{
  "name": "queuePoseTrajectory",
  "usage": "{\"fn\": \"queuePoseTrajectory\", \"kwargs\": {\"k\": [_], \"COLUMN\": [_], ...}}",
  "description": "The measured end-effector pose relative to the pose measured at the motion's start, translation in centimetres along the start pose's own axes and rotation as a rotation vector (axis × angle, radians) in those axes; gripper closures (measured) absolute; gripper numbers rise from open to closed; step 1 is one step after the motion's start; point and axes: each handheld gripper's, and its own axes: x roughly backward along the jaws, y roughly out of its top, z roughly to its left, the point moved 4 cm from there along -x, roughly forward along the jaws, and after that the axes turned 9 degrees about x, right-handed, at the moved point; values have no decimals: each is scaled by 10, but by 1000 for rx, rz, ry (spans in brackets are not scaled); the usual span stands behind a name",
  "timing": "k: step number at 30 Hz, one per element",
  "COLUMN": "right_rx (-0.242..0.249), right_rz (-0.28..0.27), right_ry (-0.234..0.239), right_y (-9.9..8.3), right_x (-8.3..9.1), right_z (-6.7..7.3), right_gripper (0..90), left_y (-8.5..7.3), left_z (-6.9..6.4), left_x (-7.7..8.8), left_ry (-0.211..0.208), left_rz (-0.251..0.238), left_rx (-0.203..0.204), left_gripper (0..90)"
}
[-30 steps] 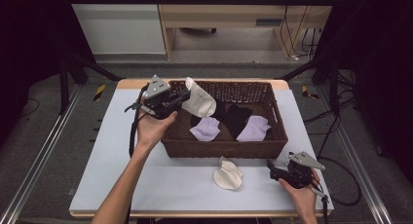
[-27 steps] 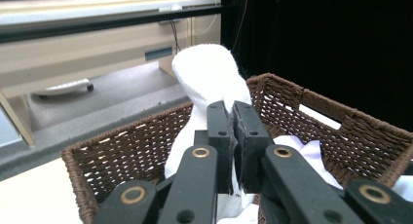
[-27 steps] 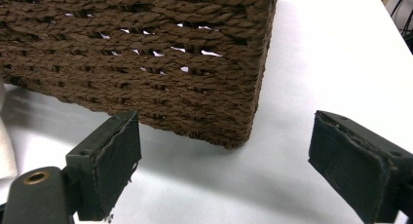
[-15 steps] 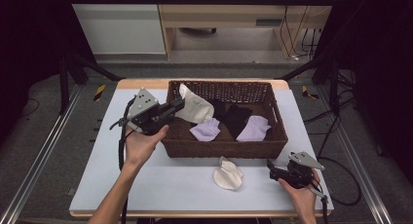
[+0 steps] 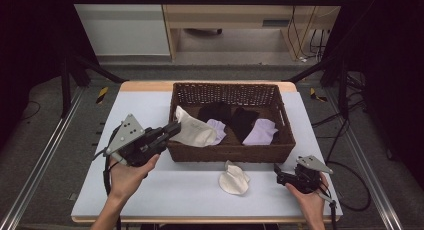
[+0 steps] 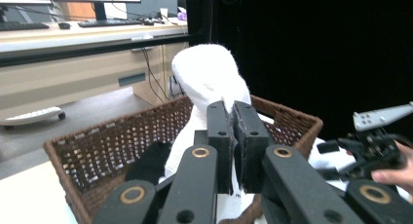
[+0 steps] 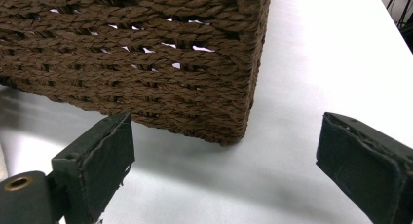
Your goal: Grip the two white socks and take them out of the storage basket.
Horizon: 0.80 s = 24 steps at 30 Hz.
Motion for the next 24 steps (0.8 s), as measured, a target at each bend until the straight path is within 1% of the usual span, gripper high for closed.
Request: {"fn": "queuePoseTrajectory", "kwargs": {"k": [3,5,6,7,10,13,15,18,19,22,24], "right_rx": [3,2,2,2,-7,-3,-4,-11,-15,-10,-8], "right_rz": [-3,-3,-3,-4,-4,-3,-3,-4,-2,-2,-2], "right_ry": [-1,-2,-2,-2,2,0,0,4,5,2,2], "right_y": [0,0,0,0,0,0,0,0,0,0,0], "right_x": [0,0,0,0,1,0,0,1,0,0,0], "right_z": [0,-1,-1,-1,0,-1,-1,-1,-1,-1,-1], "right_gripper": [69,68,68,67,67,66,65,65,64,64,64], "left_y": [-8,-20,-20,-27,-42,-57,-68,-84,-91,-107,-117], "left_z": [-1,-1,-1,1,3,6,8,11,13,16,21], "left_x": [7,12,12,14,18,21,22,21,21,18,16], "left_ry": [-4,-1,-1,3,9,13,17,23,27,32,47], "left_rz": [4,19,19,34,63,92,118,158,181,219,257], "left_rx": [2,8,8,13,27,45,49,66,74,101,114], "left_gripper": [858,858,858,858,858,857,857,857,856,855,854]}}
